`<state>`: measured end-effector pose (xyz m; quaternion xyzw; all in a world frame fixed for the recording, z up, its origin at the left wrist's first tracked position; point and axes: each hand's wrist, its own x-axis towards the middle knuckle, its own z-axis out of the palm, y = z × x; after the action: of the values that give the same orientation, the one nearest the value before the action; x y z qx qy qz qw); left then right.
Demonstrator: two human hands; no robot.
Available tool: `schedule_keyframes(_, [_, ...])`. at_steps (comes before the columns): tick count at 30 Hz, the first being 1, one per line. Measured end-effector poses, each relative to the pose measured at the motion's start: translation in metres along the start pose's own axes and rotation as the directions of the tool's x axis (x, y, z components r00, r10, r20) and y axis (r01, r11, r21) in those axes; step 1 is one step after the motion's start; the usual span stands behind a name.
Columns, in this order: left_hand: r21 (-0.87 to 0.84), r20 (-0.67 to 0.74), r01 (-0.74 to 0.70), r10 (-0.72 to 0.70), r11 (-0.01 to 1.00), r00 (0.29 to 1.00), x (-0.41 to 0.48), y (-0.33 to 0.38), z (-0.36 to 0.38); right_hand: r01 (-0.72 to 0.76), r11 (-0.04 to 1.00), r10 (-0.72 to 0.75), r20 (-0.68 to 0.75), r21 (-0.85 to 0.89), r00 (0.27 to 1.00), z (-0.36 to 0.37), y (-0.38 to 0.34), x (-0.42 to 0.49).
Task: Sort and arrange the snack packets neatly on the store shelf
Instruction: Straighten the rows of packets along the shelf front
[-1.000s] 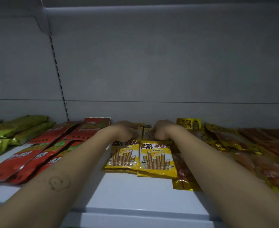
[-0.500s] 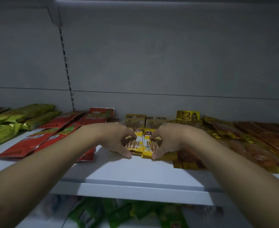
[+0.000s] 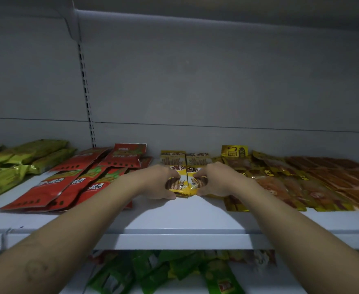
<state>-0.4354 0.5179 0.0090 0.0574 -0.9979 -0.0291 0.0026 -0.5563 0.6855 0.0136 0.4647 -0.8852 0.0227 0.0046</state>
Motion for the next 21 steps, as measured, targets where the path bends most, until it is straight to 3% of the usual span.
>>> schedule_keyframes(7, [0.003, 0.014, -0.012, 0.012, 1.000, 1.000, -0.002, -0.004, -0.006, -0.055, 0.998, 0.055, 0.047, 0.019, 0.997, -0.009, -0.006, -0.011])
schedule_keyframes(13, [0.068, -0.069, -0.070, 0.074, 0.995, 0.995, 0.002, 0.007, -0.014, -0.086, 0.995, 0.085, 0.024, 0.058, 0.996, -0.024, -0.011, -0.026])
schedule_keyframes(21, [0.048, -0.085, -0.138, 0.142, 0.989, 0.986, 0.034, 0.046, -0.027, -0.110, 0.988, 0.110, 0.003, 0.113, 0.994, -0.039, 0.036, -0.042])
